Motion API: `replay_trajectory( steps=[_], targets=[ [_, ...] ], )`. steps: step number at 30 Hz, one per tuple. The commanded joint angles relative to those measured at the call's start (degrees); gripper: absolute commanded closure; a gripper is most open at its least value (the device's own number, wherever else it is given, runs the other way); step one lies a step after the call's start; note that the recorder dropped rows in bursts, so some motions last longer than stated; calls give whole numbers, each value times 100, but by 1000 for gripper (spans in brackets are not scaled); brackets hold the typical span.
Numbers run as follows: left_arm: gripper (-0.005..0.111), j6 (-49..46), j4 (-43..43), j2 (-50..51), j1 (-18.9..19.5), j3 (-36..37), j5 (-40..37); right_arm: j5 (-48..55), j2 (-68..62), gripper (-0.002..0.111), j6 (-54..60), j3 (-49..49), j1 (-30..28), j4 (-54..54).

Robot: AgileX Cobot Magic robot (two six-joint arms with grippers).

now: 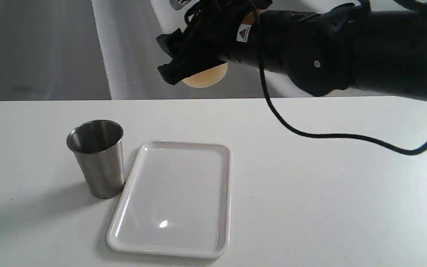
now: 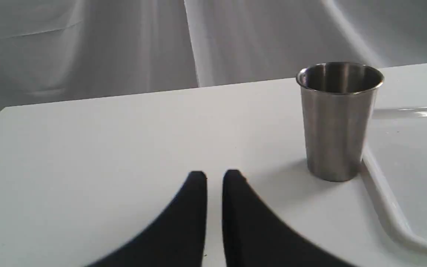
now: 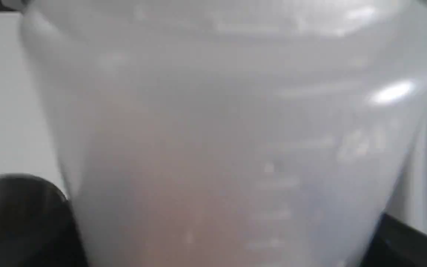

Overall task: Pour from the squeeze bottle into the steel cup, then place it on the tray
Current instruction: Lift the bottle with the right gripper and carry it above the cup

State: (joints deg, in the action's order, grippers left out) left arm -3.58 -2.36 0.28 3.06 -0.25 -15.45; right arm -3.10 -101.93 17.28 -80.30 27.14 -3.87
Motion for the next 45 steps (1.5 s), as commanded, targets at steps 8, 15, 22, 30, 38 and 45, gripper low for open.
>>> replay_trajectory(
  steps=[8,15,22,30,38,45],
  targets=[
    [98,10,2,-28,-36,25,25,683,-841,108,354,-1144,240,-142],
    [98,10,2,-28,-36,25,25,895,-1367,108,354,-1840,498,-175],
    [98,10,2,-28,-36,25,25,975,-1648,108,354,-2234,551,-259],
    [98,10,2,-28,-36,25,25,1016,-1648,108,354,-2246,541,-648],
    [98,10,2,-28,-36,25,25,1074,-1648,108,-2694,-2246,530,-3586],
    [98,10,2,-28,-36,25,25,1757,-1770,108,-4895,-2246,543,-6018]
  ],
)
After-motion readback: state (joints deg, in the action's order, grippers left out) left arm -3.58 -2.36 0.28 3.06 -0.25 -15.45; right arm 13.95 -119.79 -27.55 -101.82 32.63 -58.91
